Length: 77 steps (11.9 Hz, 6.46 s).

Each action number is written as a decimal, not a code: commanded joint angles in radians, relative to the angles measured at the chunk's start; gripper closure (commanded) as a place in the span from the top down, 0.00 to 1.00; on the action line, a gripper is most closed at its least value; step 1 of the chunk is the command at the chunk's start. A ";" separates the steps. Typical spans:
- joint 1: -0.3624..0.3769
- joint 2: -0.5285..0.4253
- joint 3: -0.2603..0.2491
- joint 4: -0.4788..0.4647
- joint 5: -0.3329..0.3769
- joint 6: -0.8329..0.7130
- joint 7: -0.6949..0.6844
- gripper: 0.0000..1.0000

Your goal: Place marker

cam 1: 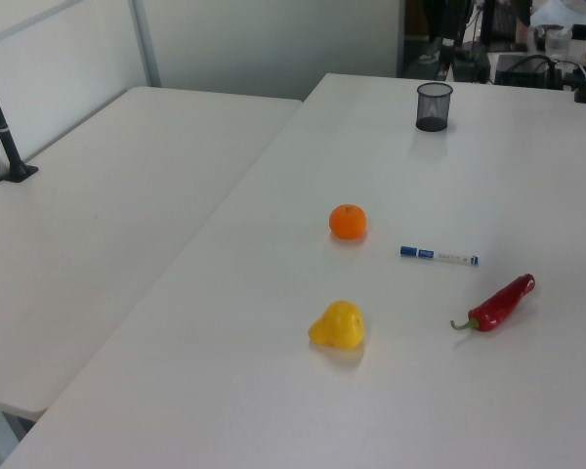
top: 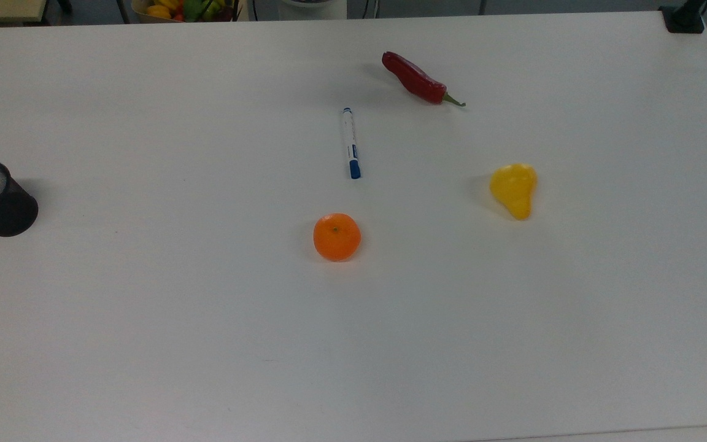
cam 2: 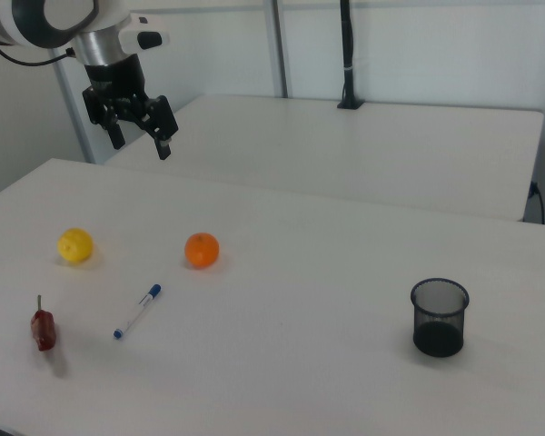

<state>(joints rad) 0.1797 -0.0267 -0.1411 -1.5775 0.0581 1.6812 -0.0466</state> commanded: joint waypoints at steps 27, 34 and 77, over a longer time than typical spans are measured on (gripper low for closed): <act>0.009 0.168 -0.005 -0.120 -0.032 -0.020 -0.258 1.00; 0.053 0.269 0.001 -0.212 -0.078 0.052 -0.253 1.00; 0.018 0.255 -0.006 0.019 0.005 0.155 -0.068 0.00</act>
<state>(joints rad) 0.2359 0.2376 -0.1416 -1.6170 0.0213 1.8787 -0.1157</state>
